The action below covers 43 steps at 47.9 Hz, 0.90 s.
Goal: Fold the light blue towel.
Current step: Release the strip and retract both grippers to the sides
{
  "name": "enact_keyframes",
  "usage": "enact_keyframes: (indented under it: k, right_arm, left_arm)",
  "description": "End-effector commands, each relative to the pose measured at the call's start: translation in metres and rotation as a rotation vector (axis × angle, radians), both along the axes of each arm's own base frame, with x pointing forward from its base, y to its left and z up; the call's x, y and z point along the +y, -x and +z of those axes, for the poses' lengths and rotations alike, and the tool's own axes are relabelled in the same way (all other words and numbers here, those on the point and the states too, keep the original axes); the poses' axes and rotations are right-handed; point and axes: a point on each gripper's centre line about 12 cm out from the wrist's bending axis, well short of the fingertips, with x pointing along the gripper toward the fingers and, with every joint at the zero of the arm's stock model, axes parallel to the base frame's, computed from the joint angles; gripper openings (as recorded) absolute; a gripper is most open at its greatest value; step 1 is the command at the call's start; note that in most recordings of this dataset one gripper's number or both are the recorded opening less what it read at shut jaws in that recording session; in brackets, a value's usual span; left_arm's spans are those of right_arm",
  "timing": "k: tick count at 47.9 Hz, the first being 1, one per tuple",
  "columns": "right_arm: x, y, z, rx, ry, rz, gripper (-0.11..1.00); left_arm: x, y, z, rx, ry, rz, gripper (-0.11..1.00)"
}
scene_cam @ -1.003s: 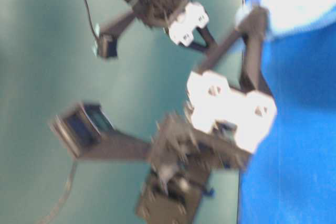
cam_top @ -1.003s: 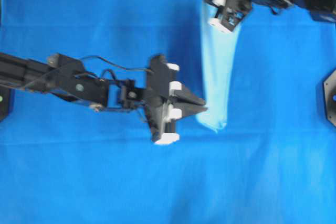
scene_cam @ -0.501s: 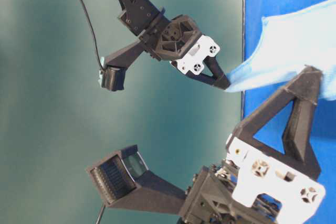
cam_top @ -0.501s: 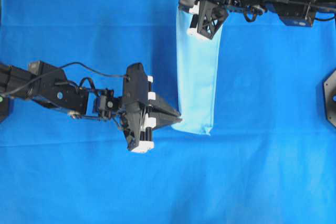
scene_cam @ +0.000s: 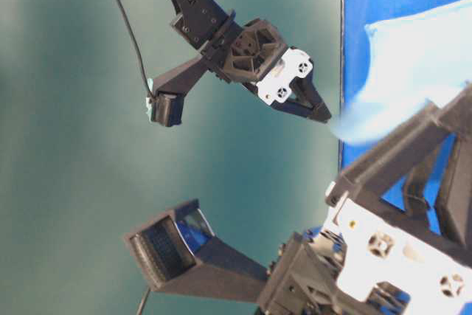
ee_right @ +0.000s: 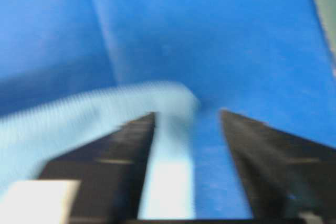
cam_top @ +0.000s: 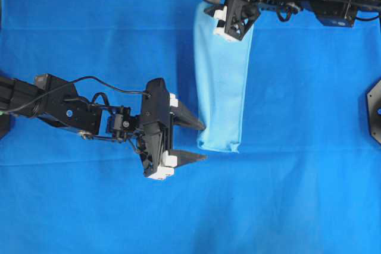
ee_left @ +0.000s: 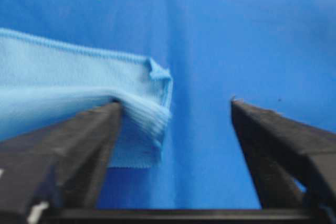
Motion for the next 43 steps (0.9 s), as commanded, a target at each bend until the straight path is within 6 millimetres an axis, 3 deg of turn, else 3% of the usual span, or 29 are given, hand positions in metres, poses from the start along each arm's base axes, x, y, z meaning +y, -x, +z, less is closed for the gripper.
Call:
enact_keyframes:
  k: [1,8,19,28,43]
  right_arm:
    - [-0.001,-0.005,0.018,-0.041,0.037,0.016,0.65]
    - [0.002,-0.003,0.033,-0.069,0.056,0.021,0.56]
    - [0.016,0.015,0.058,-0.112,0.078,0.032,0.57]
    - [0.051,0.043,0.07,-0.163,0.074,0.072,0.57]
    - [0.123,0.101,0.081,-0.415,0.032,0.179,0.56]
  left_arm:
    - [0.002,-0.007,0.018,-0.056,-0.004,-0.001,0.84]
    - [0.009,-0.006,0.041,-0.087,-0.019,0.005,0.86]
    - [0.02,0.011,0.085,-0.128,-0.107,-0.009,0.84]
    - [0.034,0.039,0.102,-0.153,-0.152,0.005,0.83]
    - [0.067,0.092,0.101,-0.192,-0.16,0.1,0.83]
